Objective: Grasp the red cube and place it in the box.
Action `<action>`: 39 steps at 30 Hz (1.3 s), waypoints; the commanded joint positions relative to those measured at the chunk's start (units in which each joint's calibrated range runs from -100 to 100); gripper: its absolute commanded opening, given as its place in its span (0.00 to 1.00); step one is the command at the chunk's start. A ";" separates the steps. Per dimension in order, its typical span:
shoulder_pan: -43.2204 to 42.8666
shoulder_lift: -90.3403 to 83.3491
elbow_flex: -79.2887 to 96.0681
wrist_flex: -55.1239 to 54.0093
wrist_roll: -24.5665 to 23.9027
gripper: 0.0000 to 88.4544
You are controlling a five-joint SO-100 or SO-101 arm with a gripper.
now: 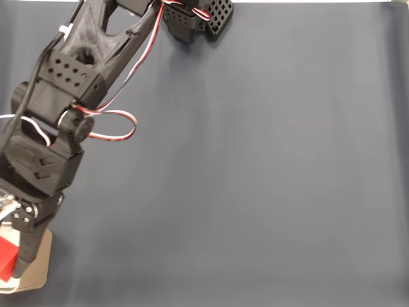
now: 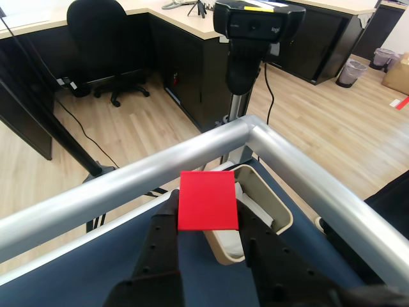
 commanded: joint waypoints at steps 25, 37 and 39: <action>5.05 1.45 -6.92 -0.89 0.63 0.00; 4.48 1.45 -6.64 -1.13 1.17 0.00; 4.34 1.45 -6.64 -1.13 1.22 0.00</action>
